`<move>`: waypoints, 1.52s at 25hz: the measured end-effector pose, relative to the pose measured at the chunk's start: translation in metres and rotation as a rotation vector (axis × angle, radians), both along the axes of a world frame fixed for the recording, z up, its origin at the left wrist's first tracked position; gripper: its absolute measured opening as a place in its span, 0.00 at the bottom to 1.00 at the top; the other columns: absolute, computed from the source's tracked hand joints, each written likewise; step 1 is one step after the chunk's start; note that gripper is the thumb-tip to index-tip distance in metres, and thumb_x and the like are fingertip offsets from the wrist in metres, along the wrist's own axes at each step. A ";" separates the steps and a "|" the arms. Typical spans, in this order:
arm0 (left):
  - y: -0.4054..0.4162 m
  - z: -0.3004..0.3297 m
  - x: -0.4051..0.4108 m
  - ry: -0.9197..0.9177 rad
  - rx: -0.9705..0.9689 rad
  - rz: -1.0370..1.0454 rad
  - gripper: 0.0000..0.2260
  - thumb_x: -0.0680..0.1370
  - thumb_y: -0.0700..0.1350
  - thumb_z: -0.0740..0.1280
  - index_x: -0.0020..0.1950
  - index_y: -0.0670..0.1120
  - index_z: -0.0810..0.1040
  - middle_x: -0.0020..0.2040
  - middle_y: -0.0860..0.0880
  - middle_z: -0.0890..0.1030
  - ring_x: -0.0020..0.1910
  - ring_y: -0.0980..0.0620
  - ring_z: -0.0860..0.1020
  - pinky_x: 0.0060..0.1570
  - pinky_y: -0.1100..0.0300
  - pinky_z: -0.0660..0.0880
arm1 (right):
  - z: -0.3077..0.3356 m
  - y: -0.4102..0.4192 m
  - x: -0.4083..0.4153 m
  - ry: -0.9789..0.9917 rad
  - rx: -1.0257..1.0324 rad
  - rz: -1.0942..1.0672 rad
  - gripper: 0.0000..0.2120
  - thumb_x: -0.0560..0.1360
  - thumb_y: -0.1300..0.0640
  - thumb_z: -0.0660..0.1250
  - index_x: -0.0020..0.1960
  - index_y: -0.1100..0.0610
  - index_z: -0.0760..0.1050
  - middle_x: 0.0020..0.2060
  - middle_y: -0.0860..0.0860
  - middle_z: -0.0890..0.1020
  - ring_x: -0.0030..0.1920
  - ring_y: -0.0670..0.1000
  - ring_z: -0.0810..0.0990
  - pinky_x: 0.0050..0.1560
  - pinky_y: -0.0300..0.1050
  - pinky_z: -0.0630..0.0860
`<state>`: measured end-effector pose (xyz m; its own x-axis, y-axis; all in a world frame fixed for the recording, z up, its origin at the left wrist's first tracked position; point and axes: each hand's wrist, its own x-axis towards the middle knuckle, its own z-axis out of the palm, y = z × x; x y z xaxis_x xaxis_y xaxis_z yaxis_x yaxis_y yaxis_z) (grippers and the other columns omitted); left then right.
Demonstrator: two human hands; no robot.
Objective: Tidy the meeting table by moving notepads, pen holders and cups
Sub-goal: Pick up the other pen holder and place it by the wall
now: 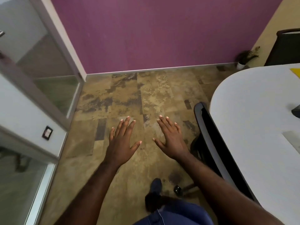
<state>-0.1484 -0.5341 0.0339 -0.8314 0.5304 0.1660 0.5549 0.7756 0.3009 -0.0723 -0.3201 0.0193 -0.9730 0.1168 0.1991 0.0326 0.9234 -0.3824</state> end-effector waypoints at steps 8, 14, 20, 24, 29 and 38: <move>0.110 0.004 -0.185 0.011 0.007 -0.147 0.35 0.75 0.61 0.64 0.77 0.56 0.51 0.79 0.55 0.48 0.78 0.53 0.48 0.73 0.44 0.47 | 0.002 0.099 -0.161 0.040 0.012 -0.167 0.35 0.78 0.39 0.59 0.78 0.51 0.53 0.79 0.46 0.51 0.79 0.49 0.47 0.75 0.55 0.48; 0.217 0.010 -0.286 -0.015 0.020 -0.293 0.36 0.75 0.61 0.65 0.77 0.55 0.52 0.79 0.55 0.48 0.78 0.52 0.48 0.74 0.44 0.48 | 0.012 0.185 -0.226 0.050 0.049 -0.322 0.35 0.77 0.38 0.57 0.78 0.50 0.52 0.79 0.46 0.52 0.79 0.48 0.46 0.75 0.53 0.46; 0.355 0.001 -0.371 -0.062 0.030 -0.575 0.35 0.74 0.59 0.67 0.77 0.55 0.54 0.79 0.55 0.49 0.78 0.53 0.48 0.73 0.44 0.48 | 0.003 0.276 -0.258 0.004 0.036 -0.613 0.34 0.77 0.40 0.59 0.78 0.50 0.53 0.79 0.46 0.52 0.78 0.46 0.44 0.75 0.54 0.48; 0.442 -0.003 -0.423 -0.088 0.026 -0.791 0.36 0.74 0.59 0.67 0.77 0.55 0.54 0.79 0.56 0.49 0.78 0.53 0.49 0.73 0.44 0.49 | -0.002 0.321 -0.280 -0.029 -0.005 -0.846 0.34 0.78 0.40 0.60 0.79 0.50 0.53 0.79 0.45 0.51 0.79 0.48 0.45 0.76 0.53 0.46; 0.549 0.006 -0.464 -0.086 0.024 -1.025 0.36 0.74 0.58 0.68 0.77 0.54 0.55 0.79 0.54 0.51 0.78 0.53 0.49 0.74 0.43 0.49 | -0.005 0.362 -0.296 -0.032 -0.016 -1.110 0.33 0.78 0.39 0.58 0.78 0.49 0.53 0.78 0.43 0.49 0.78 0.45 0.42 0.75 0.51 0.44; 0.727 -0.011 -0.482 -0.094 -0.041 -1.273 0.35 0.76 0.59 0.65 0.78 0.54 0.52 0.79 0.55 0.47 0.78 0.54 0.45 0.74 0.44 0.45 | -0.034 0.485 -0.307 -0.048 -0.061 -1.390 0.33 0.78 0.39 0.59 0.78 0.50 0.54 0.79 0.46 0.53 0.79 0.50 0.48 0.76 0.55 0.47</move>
<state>-0.6307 0.1928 0.0230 0.2581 0.9610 0.0990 0.8879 -0.2763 0.3678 -0.3789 0.1653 -0.0149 -0.0588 0.9899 0.1287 0.9134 0.1054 -0.3932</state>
